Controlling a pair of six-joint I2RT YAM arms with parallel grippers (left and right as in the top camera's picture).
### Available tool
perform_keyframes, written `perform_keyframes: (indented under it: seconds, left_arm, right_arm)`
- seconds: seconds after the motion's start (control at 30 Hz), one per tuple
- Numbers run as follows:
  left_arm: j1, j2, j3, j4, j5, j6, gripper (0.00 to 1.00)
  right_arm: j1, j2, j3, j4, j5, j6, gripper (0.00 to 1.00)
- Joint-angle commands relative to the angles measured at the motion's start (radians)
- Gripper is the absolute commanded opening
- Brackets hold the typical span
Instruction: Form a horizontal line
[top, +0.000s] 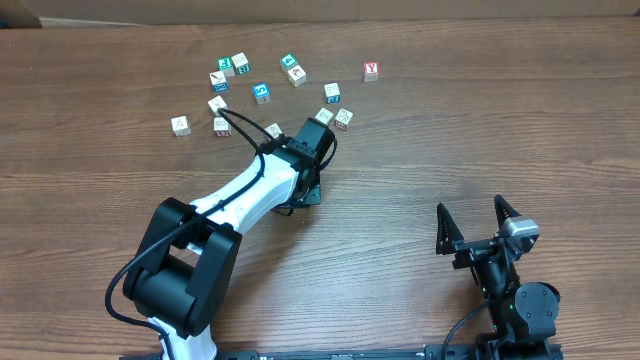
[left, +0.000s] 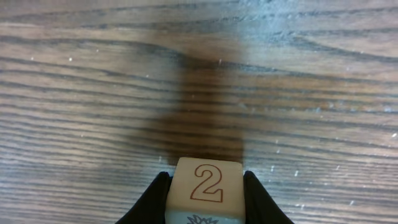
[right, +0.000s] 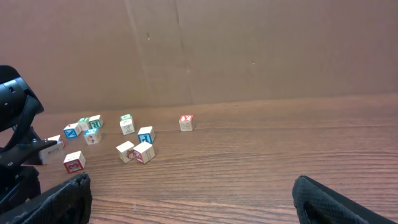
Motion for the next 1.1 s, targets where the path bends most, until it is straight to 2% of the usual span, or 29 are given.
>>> perform_keyframes:
  seconds: [0.0,0.2,0.3,0.6,0.97,1.07]
  left_arm:
    - [-0.002,0.004,-0.009,0.006,0.013,-0.020,0.23]
    - [-0.001,0.004,-0.009,0.003,0.027,-0.020,0.42]
    - [-0.001,0.004,-0.009,0.003,0.027,-0.020,0.48]
    - [-0.002,0.004,-0.009,-0.007,0.042,-0.020,0.29]
    - [-0.001,0.004,-0.009,-0.061,0.042,-0.020,0.29]
    - [-0.001,0.004,-0.009,-0.060,0.042,-0.020,0.33]
  right_arm:
    - [-0.008,-0.008,-0.010,0.004,0.012,-0.001,1.00]
    - [-0.008,-0.008,-0.010,0.004,0.012,-0.001,1.00]
    - [-0.008,-0.008,-0.010,0.004,0.012,-0.001,1.00]
    - [-0.008,-0.008,-0.010,0.004,0.012,-0.001,1.00]
    - [-0.008,-0.008,-0.010,0.004,0.012,-0.001,1.00]
    - [-0.008,-0.008,-0.010,0.004,0.012,-0.001,1.00]
